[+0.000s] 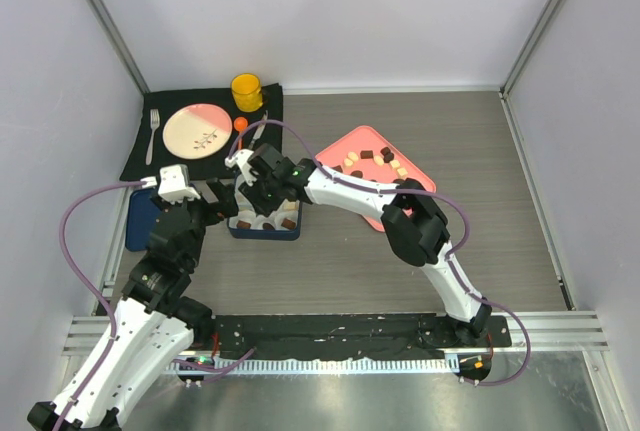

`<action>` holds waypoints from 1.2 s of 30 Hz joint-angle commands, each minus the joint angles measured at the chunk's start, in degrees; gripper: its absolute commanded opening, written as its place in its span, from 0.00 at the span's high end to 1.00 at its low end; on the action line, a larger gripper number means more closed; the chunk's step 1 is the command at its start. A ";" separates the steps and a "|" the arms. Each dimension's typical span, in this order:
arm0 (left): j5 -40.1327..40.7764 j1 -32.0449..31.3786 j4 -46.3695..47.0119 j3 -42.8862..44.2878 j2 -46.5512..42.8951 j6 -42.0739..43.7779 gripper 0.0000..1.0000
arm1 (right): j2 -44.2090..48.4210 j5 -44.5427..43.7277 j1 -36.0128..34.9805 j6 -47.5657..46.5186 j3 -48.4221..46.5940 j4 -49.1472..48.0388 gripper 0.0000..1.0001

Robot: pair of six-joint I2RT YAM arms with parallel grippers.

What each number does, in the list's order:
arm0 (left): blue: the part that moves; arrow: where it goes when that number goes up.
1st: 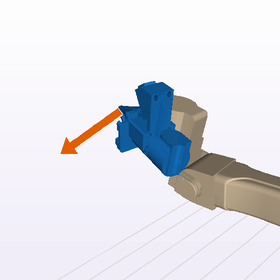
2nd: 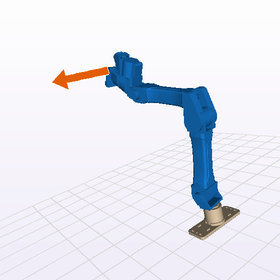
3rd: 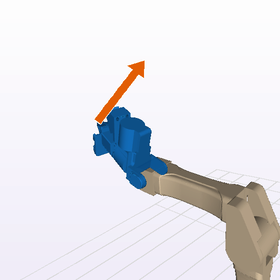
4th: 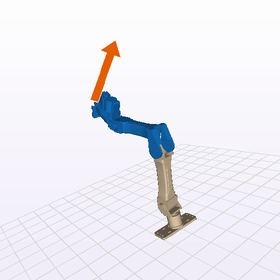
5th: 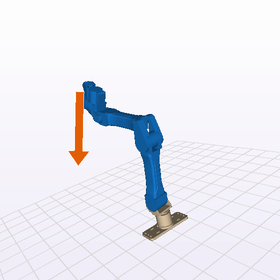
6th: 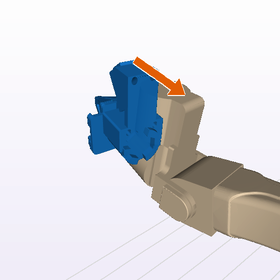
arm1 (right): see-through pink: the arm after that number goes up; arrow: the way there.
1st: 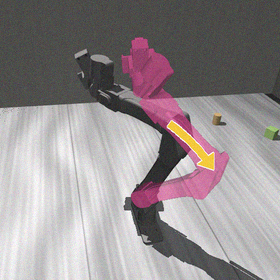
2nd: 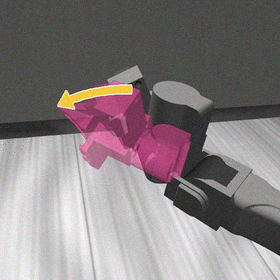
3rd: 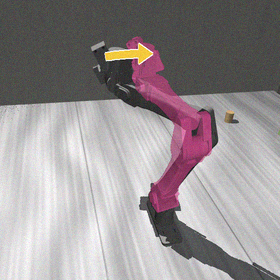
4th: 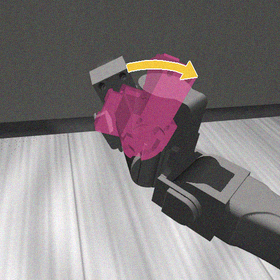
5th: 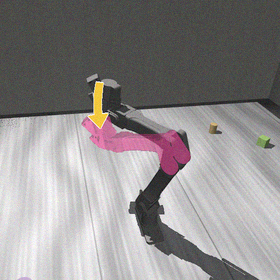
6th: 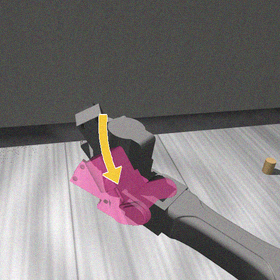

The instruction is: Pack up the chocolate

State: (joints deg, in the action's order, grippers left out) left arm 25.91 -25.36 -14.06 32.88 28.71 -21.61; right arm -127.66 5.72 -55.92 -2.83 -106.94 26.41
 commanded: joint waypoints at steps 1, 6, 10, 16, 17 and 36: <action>0.81 0.32 0.88 2.45 -0.50 0.69 0.00 | 2.23 -0.27 -0.33 0.37 -2.75 -2.42 0.61; 0.90 0.32 0.88 2.36 -0.50 0.69 0.00 | 5.04 -2.46 -0.33 -0.07 -1.00 -2.42 0.65; 0.90 0.32 0.88 2.36 -0.32 0.60 0.00 | 9.69 -5.01 0.02 -0.33 1.81 -2.33 0.69; 0.98 0.32 0.88 2.36 -0.06 0.78 0.00 | 16.20 -8.88 2.30 0.28 7.35 -0.41 0.74; 0.98 0.23 0.97 2.36 -0.06 0.78 0.00 | 18.12 -9.75 2.66 0.54 9.10 -0.05 0.75; 0.37 0.32 1.50 2.36 1.88 1.13 0.00 | 39.58 -15.56 21.63 13.90 33.72 11.73 0.75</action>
State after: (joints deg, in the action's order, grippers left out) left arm 25.91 -25.36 -14.06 32.88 30.26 -21.56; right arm -93.06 -8.40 -36.47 7.29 -75.55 35.73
